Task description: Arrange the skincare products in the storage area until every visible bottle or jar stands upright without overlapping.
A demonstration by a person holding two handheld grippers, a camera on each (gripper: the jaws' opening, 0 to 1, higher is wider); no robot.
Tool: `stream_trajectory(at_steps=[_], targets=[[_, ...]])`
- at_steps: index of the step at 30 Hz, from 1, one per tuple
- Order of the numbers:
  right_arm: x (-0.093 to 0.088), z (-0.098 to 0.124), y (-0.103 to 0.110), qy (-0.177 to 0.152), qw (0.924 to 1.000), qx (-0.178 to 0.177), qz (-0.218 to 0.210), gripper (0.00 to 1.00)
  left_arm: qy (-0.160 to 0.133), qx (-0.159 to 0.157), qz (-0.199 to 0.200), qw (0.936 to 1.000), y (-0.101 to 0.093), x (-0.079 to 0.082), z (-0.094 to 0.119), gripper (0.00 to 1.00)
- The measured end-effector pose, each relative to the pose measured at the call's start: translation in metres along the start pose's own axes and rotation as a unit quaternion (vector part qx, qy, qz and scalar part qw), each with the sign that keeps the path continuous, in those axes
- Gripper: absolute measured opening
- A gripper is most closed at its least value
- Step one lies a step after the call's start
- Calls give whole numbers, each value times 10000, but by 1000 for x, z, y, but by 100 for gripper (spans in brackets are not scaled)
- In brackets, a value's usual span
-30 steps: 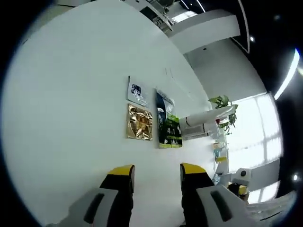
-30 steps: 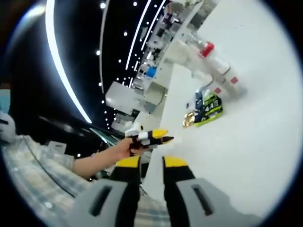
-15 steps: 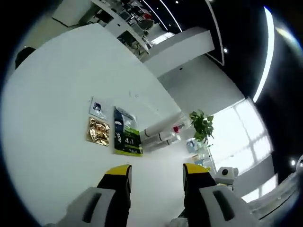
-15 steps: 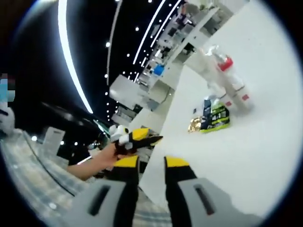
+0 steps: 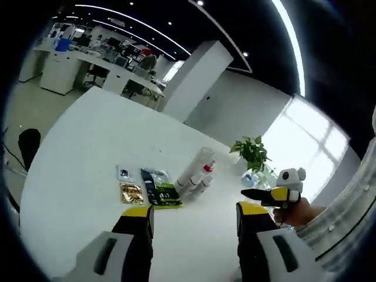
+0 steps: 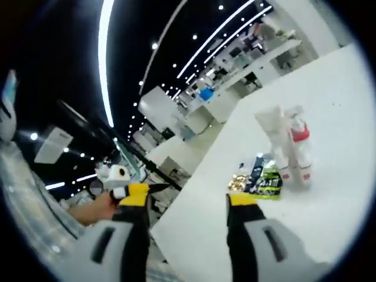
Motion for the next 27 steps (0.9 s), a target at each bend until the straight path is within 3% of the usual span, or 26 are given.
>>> stream_trajectory(at_steps=[3, 8, 14, 21, 27], targets=[[-1, -5, 2, 122, 9998, -50, 176, 62, -35, 101, -134, 9999, -1, -4, 9, 65], [-6, -9, 4, 219, 9990, -190, 340, 70, -190, 373, -312, 9986, 1, -9, 27, 71], [-5, -10, 4, 139, 9978, -423, 497, 80, -403, 670, -411, 9961, 9, -14, 46, 75], [-4, -10, -4, 140, 9954, -655, 689, 90, -437, 935, -565, 9931, 16, -15, 54, 83], [-5, -11, -7, 179, 9941, -733, 774, 93, -528, 1037, -603, 9914, 18, -15, 55, 90]])
Point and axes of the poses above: the point that each gripper's makers call its tool centre point, and the gripper's own axes: z roughly backward along the fingers, y roughly to its left, x roughly out of its top, the point moved 6 cm from there along z, roughly backward along the fingers, and after that the axes turned 1 degree about -z, right-handed, at the moved point
